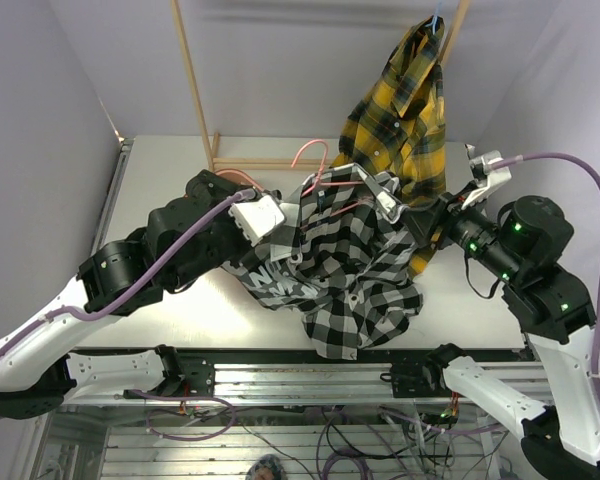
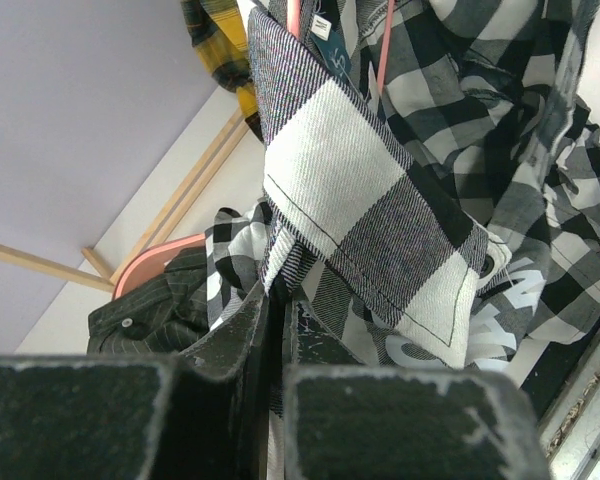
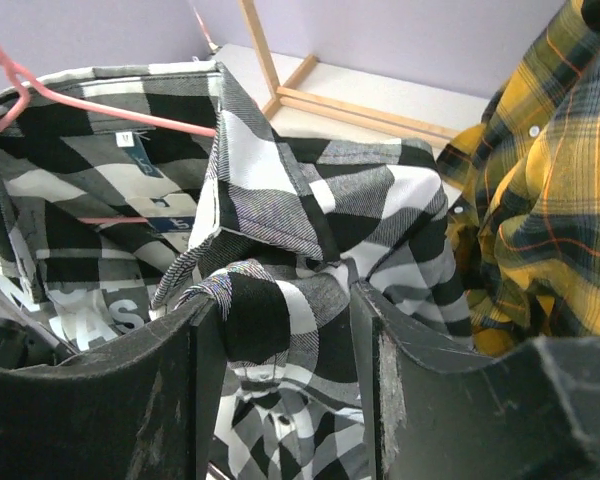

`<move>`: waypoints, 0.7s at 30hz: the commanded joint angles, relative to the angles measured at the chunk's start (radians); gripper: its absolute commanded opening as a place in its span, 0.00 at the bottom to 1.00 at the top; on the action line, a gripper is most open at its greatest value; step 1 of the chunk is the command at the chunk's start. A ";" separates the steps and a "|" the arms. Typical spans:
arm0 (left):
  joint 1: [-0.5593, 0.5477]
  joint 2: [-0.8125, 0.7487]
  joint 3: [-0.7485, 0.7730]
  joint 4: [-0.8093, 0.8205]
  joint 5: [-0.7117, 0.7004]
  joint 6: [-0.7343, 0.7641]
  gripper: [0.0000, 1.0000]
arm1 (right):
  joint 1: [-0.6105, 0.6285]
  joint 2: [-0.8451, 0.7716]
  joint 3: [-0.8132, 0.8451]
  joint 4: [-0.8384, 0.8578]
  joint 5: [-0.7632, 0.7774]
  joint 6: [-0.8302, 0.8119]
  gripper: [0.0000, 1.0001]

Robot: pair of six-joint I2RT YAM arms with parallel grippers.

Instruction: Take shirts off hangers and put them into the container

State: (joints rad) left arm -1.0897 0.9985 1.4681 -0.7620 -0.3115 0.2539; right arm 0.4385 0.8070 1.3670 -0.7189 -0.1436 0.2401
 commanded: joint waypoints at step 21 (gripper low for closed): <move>0.005 0.035 0.119 0.004 -0.068 -0.044 0.07 | -0.003 0.068 0.260 -0.298 -0.322 -0.133 0.63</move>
State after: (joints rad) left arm -1.0897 1.0271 1.5463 -0.7986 -0.3225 0.2298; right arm 0.4385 0.8837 1.5799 -1.0035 -0.3492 0.1070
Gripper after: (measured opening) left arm 0.118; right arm 0.634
